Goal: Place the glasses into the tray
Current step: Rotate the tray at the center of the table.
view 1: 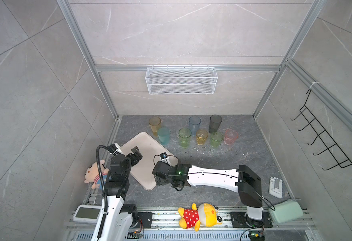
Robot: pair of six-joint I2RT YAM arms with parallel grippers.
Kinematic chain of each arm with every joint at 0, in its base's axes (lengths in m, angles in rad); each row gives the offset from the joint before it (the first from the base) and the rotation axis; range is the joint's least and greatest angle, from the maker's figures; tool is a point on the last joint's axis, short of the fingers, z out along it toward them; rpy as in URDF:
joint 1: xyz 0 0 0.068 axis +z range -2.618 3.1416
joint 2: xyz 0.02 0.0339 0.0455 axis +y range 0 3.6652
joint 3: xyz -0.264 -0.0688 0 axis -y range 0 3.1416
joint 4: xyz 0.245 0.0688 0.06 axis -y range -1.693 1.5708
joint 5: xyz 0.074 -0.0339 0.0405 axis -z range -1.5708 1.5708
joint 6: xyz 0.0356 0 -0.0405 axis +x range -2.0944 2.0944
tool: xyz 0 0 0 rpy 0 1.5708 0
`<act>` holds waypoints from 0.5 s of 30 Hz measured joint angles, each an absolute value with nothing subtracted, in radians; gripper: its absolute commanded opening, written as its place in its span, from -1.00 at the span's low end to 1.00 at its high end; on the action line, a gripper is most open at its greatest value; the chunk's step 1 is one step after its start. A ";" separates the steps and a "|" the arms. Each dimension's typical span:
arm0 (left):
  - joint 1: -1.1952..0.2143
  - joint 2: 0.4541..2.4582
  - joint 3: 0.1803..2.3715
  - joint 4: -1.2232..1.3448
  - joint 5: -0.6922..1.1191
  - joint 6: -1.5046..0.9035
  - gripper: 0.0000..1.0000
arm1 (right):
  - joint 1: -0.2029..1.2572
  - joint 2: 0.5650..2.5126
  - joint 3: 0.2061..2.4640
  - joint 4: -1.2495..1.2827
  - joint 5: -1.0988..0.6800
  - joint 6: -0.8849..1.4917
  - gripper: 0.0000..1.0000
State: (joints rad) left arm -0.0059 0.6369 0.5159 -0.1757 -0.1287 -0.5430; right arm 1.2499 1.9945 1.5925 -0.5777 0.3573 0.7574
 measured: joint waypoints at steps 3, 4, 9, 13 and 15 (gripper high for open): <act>-0.006 0.629 0.511 -0.182 -0.129 -0.543 1.00 | 1.250 2.038 1.637 -0.597 0.361 0.768 0.99; -0.006 0.629 0.511 -0.183 -0.129 -0.544 1.00 | 1.249 2.054 1.654 -0.607 0.360 0.772 0.99; -0.006 0.629 0.511 -0.184 -0.129 -0.549 1.00 | 1.240 2.126 1.717 -0.636 0.348 0.790 0.99; -0.006 0.632 0.501 -0.182 -0.128 -0.554 1.00 | 1.220 2.165 1.722 -0.639 0.323 0.795 0.99; -0.006 0.635 0.496 -0.183 -0.128 -0.558 1.00 | 1.208 2.183 1.723 -0.641 0.317 0.799 0.99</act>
State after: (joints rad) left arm -0.0059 0.6353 0.4965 -0.1825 -0.1284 -0.5575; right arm 1.2076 2.1834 1.7229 -0.6407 0.3168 0.7986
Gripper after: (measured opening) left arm 0.998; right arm 0.995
